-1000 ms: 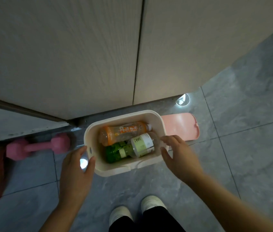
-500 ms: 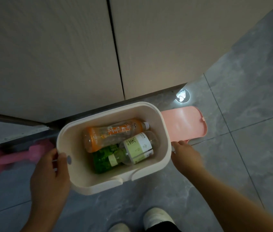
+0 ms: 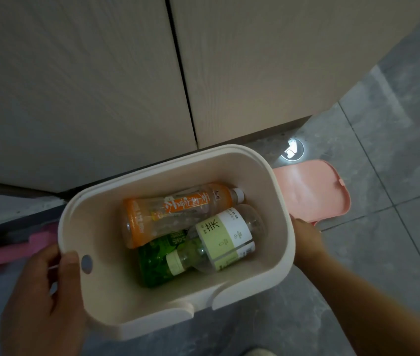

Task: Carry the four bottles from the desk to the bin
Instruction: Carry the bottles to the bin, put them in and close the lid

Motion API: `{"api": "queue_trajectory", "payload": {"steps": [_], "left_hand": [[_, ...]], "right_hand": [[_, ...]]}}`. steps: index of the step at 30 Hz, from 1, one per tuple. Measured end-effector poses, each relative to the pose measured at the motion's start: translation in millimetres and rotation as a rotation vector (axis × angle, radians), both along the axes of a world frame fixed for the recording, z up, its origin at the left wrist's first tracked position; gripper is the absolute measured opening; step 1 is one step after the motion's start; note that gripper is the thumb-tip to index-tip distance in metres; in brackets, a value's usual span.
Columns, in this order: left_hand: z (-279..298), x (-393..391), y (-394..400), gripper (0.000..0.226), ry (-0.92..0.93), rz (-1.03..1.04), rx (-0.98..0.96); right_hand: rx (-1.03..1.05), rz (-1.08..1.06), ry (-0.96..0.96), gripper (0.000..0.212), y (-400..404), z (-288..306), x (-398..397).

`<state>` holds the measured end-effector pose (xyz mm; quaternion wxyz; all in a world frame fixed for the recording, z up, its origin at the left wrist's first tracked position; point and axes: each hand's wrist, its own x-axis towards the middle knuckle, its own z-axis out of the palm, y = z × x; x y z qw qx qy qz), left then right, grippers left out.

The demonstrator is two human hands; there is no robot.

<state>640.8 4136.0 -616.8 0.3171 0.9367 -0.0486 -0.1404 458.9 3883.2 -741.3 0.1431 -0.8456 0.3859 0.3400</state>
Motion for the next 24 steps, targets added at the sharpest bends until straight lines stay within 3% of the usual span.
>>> {"api": "queue_trajectory", "payload": {"steps": [7,11,24], "left_hand": [[6.5,-3.3,-5.9,0.061,0.021,-0.01,0.009],[12.5,-4.8,-11.2,0.006,0.02,0.016,0.022],[24.5,0.8,-18.6,0.012,0.051,-0.025,0.124]], "right_hand": [[0.016,0.077,-0.029,0.022,-4.8,-0.8,-4.7],[-0.081,0.165,-0.054,0.017,-12.5,14.2,-9.4],[0.008,0.016,-0.207,0.024,-17.4,100.3,-13.4]]}}
